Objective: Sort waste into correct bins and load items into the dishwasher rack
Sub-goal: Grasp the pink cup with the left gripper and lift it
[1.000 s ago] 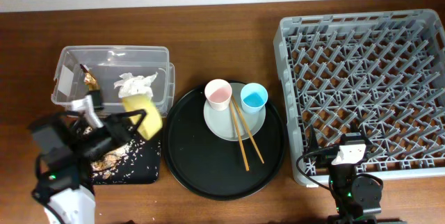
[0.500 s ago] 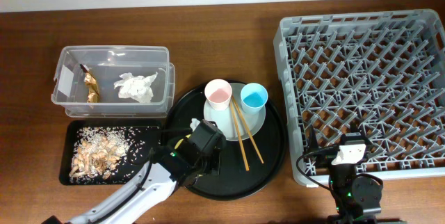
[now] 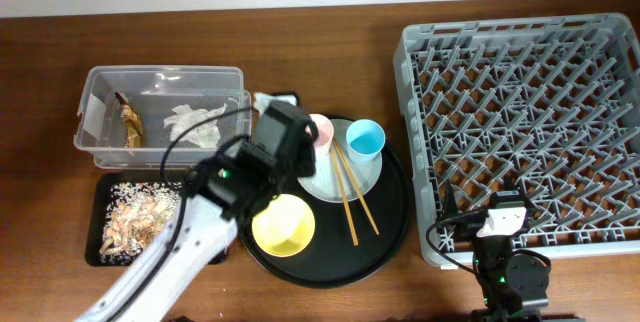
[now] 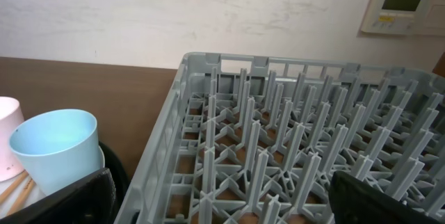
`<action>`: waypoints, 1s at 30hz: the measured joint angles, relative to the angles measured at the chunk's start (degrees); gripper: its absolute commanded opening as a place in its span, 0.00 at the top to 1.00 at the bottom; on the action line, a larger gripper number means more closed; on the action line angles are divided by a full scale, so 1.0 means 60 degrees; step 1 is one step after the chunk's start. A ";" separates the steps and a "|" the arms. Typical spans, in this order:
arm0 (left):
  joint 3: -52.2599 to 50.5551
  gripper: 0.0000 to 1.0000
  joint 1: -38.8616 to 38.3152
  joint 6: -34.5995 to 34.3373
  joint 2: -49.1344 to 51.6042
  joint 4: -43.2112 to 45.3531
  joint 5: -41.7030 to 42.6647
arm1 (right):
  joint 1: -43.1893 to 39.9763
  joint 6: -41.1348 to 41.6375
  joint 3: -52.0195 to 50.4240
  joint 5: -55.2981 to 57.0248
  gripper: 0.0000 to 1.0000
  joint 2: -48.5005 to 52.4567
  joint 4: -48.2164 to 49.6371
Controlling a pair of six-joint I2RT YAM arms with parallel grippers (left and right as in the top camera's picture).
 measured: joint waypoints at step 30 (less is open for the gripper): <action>0.0022 0.99 0.1512 0.0007 -0.1392 0.1064 0.1894 | 0.0000 0.1220 0.6422 -0.1872 0.01 0.0907 -0.4823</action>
